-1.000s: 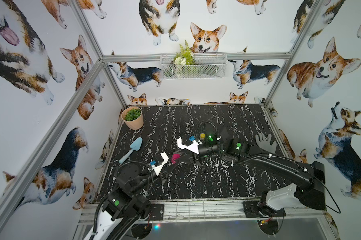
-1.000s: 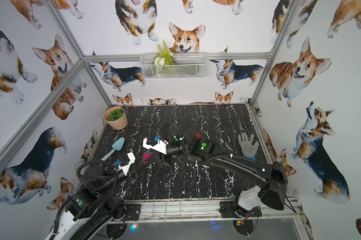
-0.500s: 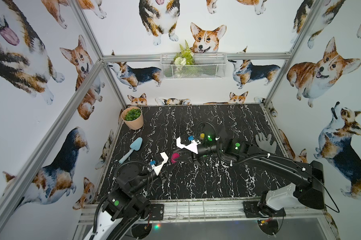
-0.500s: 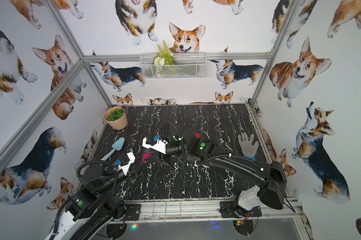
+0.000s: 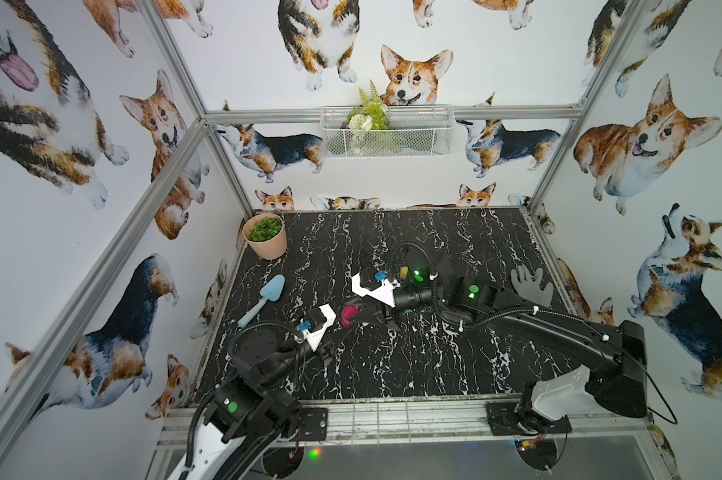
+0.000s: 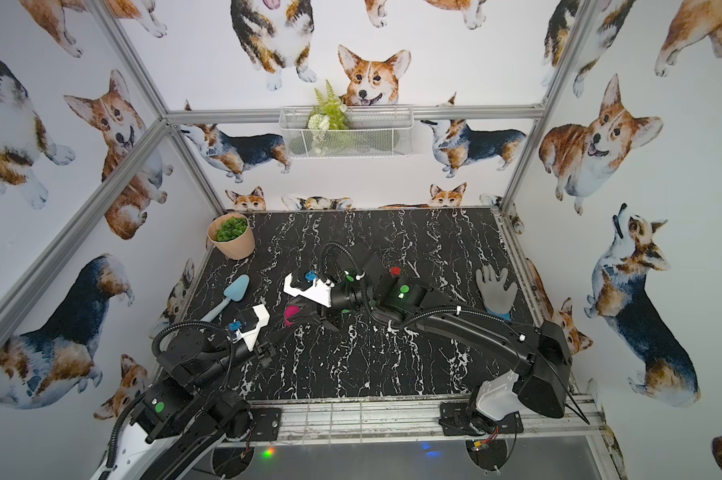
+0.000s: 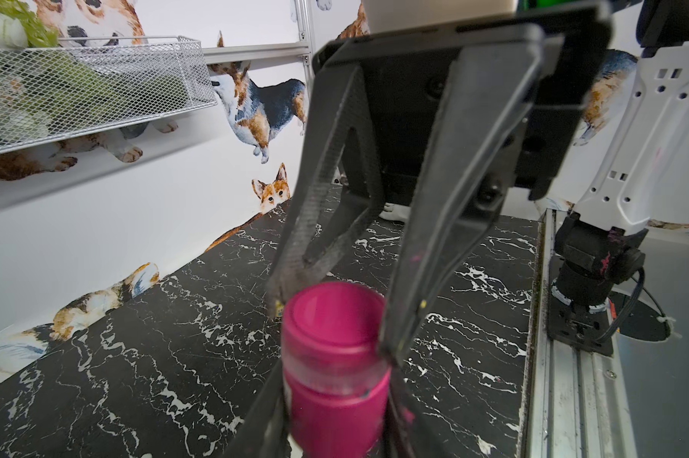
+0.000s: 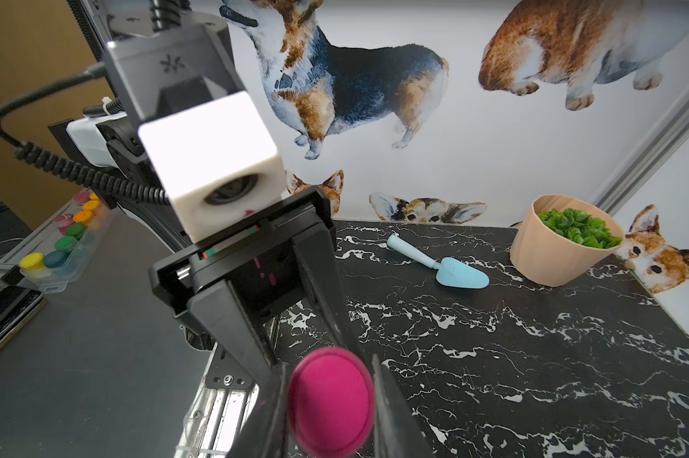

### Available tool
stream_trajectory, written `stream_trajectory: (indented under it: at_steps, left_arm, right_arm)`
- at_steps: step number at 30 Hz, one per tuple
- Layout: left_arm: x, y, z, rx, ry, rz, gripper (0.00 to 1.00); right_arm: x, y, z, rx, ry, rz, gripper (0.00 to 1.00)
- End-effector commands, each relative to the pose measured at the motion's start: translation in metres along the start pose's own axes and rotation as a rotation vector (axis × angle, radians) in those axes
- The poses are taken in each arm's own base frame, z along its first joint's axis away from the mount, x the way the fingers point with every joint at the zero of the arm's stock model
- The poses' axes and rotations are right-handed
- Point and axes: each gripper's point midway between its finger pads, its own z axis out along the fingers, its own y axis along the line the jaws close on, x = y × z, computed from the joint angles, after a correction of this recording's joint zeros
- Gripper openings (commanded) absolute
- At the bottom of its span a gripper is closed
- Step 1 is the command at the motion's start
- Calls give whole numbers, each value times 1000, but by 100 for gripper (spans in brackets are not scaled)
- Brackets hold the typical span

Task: Close the paint jar lid
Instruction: Screw the lid onto the paint jar.

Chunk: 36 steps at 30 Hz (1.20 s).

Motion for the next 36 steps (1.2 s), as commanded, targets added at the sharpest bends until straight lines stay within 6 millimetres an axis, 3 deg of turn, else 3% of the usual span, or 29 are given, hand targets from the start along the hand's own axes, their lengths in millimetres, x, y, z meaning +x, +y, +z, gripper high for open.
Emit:
stream_trajectory:
  at_steps: [1, 19, 26, 36]
  left_arm:
    - [-18, 10, -5, -63, -67, 38, 24]
    - [-39, 57, -16, -342, -110, 108, 23]
    - [-41, 74, -12, -427, -99, 140, 22]
    - [-43, 97, -5, -533, -60, 156, 22]
  right_arm:
    - [4, -4, 4, 15, 3, 48, 26]
    - [29, -27, 44, 209, 96, 252, 25]
    - [36, -42, 57, 305, 122, 449, 24]
    - [53, -55, 75, 448, 146, 538, 24]
